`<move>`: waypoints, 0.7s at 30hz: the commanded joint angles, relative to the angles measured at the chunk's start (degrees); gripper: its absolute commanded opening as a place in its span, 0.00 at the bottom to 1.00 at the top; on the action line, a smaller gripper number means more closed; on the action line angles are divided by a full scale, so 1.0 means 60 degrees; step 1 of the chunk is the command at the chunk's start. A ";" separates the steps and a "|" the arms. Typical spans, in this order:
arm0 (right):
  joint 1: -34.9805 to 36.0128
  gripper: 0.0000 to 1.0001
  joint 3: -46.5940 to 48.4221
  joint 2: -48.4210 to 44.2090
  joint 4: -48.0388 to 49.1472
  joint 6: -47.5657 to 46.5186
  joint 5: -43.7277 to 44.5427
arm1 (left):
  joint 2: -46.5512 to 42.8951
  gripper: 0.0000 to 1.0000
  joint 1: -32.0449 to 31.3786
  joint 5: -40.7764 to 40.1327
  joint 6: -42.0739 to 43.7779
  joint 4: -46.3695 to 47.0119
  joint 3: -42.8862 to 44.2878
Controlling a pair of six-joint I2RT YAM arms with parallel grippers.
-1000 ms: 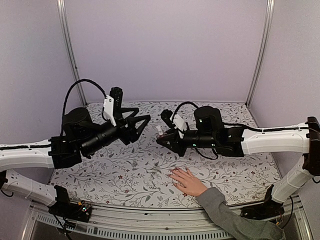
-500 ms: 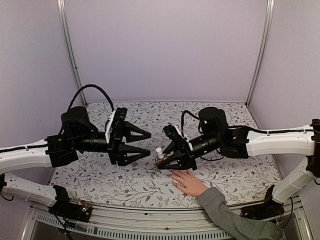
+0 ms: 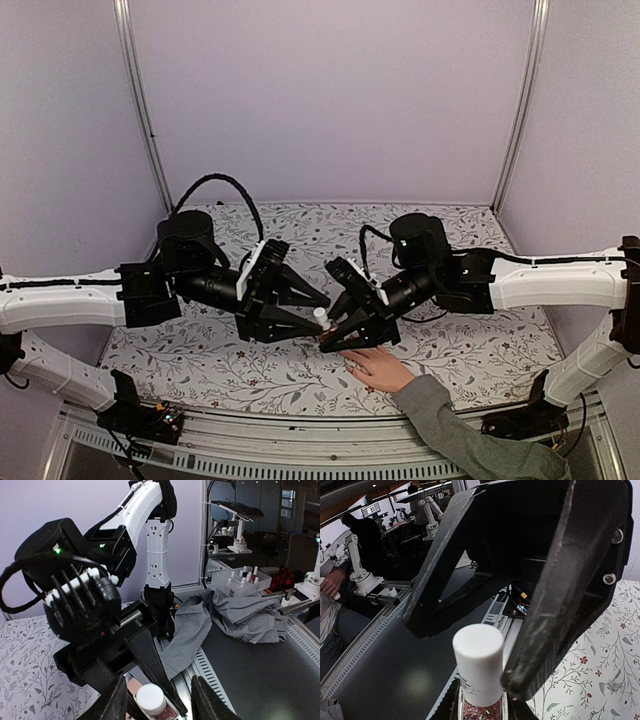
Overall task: Paint the nails
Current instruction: Unscrew the nail polish bottle.
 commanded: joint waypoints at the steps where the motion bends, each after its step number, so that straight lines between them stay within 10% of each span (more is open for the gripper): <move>1: 0.0094 0.00 0.0282 0.0128 -0.0215 -0.0172 -0.0319 | 0.0277 0.43 -0.0241 0.0378 0.0430 -0.0322 0.0446; 15: 0.0072 0.00 0.0203 -0.0111 -0.0055 -0.0121 -0.0030 | 0.0077 0.10 -0.0292 -0.0337 0.0528 -0.0831 0.0457; 21: -0.0013 0.00 0.0074 -0.0362 0.0279 0.0284 0.2483 | -0.0148 0.00 -0.0285 -0.2015 -0.0183 -0.0128 0.0236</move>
